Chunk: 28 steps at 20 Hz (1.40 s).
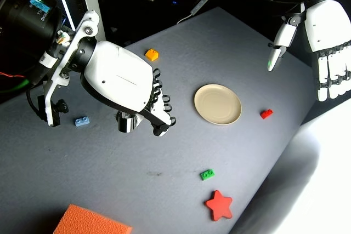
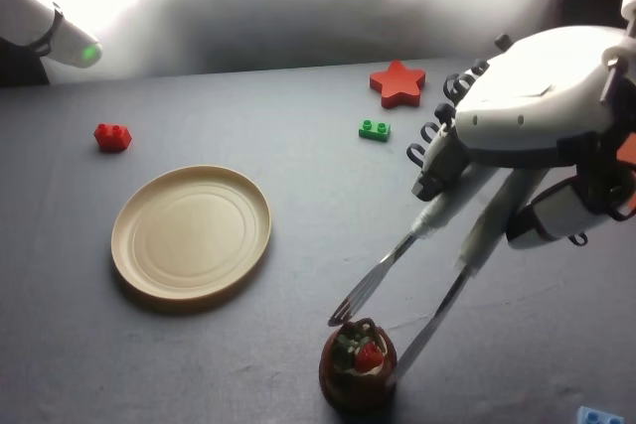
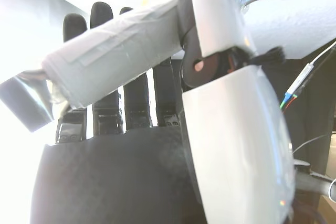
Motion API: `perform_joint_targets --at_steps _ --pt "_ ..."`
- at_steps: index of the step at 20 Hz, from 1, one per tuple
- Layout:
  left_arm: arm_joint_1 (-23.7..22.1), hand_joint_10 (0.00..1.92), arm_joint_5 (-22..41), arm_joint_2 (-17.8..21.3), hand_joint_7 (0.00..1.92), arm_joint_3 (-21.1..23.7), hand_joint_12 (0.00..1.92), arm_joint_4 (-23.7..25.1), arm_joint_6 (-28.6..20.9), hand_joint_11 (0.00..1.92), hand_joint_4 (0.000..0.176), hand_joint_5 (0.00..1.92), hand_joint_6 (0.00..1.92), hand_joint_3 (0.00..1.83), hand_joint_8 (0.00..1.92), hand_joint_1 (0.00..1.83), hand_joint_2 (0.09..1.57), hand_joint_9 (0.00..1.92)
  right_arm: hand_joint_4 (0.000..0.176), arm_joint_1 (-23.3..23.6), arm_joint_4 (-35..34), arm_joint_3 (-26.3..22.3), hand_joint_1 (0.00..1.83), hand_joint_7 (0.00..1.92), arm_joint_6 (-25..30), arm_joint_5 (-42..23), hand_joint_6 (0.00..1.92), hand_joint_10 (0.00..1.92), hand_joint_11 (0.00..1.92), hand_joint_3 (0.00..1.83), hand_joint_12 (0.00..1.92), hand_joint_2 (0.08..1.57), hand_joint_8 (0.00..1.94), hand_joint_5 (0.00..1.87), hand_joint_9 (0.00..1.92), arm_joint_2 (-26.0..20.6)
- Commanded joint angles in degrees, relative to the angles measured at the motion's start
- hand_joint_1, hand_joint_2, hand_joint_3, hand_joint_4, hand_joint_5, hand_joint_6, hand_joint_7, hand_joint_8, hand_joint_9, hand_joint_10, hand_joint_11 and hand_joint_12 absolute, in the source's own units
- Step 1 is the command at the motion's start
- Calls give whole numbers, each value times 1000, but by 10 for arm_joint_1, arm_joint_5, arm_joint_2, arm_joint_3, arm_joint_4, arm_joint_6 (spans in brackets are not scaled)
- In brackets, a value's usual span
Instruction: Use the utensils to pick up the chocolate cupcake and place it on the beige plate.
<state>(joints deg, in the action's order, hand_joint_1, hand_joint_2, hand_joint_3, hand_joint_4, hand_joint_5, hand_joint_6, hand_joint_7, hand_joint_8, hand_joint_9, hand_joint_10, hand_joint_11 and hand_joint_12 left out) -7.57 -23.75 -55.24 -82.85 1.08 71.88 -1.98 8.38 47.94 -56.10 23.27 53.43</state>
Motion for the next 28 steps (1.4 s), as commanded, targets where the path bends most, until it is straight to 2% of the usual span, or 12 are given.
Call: perform_joint_targets --at_steps 1,8,11,14,16,21,24,28 --pt "-9 3 54 3 84 -4 189 3 -2 0 0 117 3 0 3 411 1074 63 0 5 3 0 1150 621 -2 -58 3 5 261 0 986 1097 4 738 655 0" --pt "-9 0 54 3 96 -5 233 3 -1 0 0 129 0 0 1 397 1064 75 0 -11 9 0 1143 643 -1 -73 16 4 295 0 951 1099 0 769 673 9" --pt "-9 0 54 3 89 -5 182 3 0 0 0 118 2 0 2 407 1069 70 0 -12 17 0 1154 652 -1 -80 3 1 305 3 934 1099 0 772 678 11" --pt "-8 0 54 2 88 -5 228 3 0 0 0 135 2 0 0 417 1058 66 0 -15 24 0 1160 652 0 -89 3 4 299 0 975 1096 2 758 681 12" --pt "-8 3 54 2 112 -5 276 3 0 0 0 148 3 0 4 433 1058 83 0 -17 28 0 1150 665 0 -92 24 2 274 0 968 1101 6 814 678 13" --pt "-8 0 54 2 95 -5 257 3 1 0 0 133 0 1 0 414 1062 71 0 -21 30 0 1145 657 0 -98 0 1 279 0 973 1100 3 717 675 16" --pt "-8 4 55 2 98 -5 254 3 1 0 0 141 6 0 5 405 1062 68 0 -26 31 0 1133 639 0 -100 8 0 243 0 988 1101 0 739 652 18" --pt "-8 3 55 2 89 -5 249 3 1 0 0 135 3 0 2 406 1062 65 0 -33 33 0 1133 636 0 -104 3 0 286 5 961 1092 0 711 663 21"
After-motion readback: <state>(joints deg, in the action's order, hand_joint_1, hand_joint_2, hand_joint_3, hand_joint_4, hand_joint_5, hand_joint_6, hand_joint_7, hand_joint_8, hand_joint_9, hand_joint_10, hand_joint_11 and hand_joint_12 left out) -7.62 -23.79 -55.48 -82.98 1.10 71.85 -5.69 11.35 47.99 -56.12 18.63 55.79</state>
